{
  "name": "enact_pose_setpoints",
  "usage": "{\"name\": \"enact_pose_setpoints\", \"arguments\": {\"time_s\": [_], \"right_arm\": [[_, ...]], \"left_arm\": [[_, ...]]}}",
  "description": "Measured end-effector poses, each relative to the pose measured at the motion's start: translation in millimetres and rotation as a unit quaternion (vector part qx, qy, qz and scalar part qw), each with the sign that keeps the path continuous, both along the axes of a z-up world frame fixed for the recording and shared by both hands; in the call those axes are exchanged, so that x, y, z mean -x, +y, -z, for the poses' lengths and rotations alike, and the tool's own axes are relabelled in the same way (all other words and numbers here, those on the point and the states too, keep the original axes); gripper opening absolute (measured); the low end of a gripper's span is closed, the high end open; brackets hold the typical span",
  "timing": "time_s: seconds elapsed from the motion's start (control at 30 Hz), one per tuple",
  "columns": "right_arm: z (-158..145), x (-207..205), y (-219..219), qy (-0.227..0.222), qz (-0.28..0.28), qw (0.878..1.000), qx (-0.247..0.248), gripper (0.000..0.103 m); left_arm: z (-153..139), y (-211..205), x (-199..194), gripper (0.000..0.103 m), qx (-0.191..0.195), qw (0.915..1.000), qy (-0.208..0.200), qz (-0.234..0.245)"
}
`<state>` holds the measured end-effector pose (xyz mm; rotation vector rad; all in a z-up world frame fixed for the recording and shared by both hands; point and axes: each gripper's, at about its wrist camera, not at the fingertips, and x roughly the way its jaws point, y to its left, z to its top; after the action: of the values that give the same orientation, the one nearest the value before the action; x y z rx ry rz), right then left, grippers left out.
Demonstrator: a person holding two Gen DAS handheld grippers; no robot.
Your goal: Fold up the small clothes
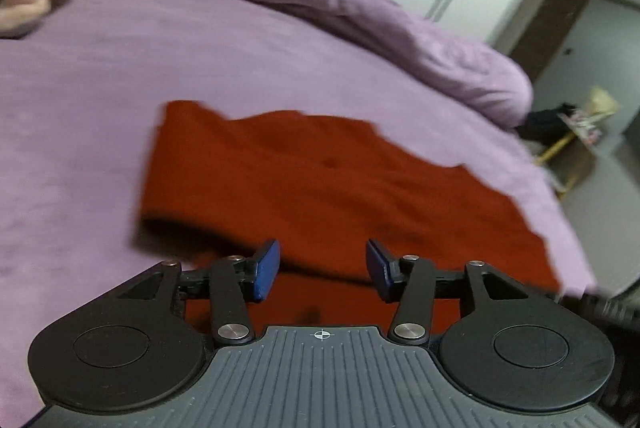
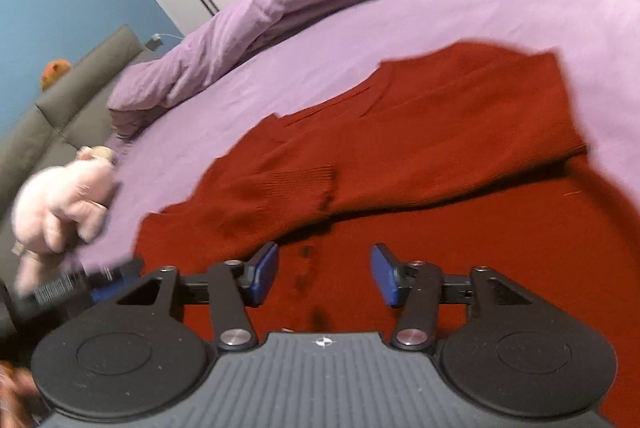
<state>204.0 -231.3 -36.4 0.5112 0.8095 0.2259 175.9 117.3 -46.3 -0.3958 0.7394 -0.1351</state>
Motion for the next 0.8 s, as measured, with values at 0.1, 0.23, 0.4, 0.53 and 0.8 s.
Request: {"name": "enact_pose_setpoints", "arguments": {"time_s": [0.1, 0.23, 0.4, 0.53, 0.8], "right_arm": [[8.1, -28.6, 11.1, 0.002, 0.000, 1.000, -0.013, 0.056], [18.1, -60.5, 26.6, 0.021, -0.002, 1.000, -0.018, 0.056], [11.5, -71.2, 47.6, 0.006, -0.024, 0.997, 0.073, 0.010], [-26.4, -56.0, 38.7, -0.089, -0.019, 0.992, 0.089, 0.008], [-22.5, -64.9, -29.9, -0.077, 0.087, 0.973, 0.202, 0.008]], "left_arm": [[6.9, 14.9, -2.3, 0.055, -0.011, 0.9998, 0.014, -0.012], [10.3, 22.6, 4.7, 0.056, -0.037, 0.9991, 0.012, -0.016], [12.8, 20.0, 1.5, 0.056, -0.052, 0.9985, 0.011, -0.015], [9.3, 15.9, -0.2, 0.059, -0.066, 0.9977, 0.001, -0.010], [13.7, -5.7, -23.5, 0.060, -0.080, 0.9968, 0.004, 0.004]]}}
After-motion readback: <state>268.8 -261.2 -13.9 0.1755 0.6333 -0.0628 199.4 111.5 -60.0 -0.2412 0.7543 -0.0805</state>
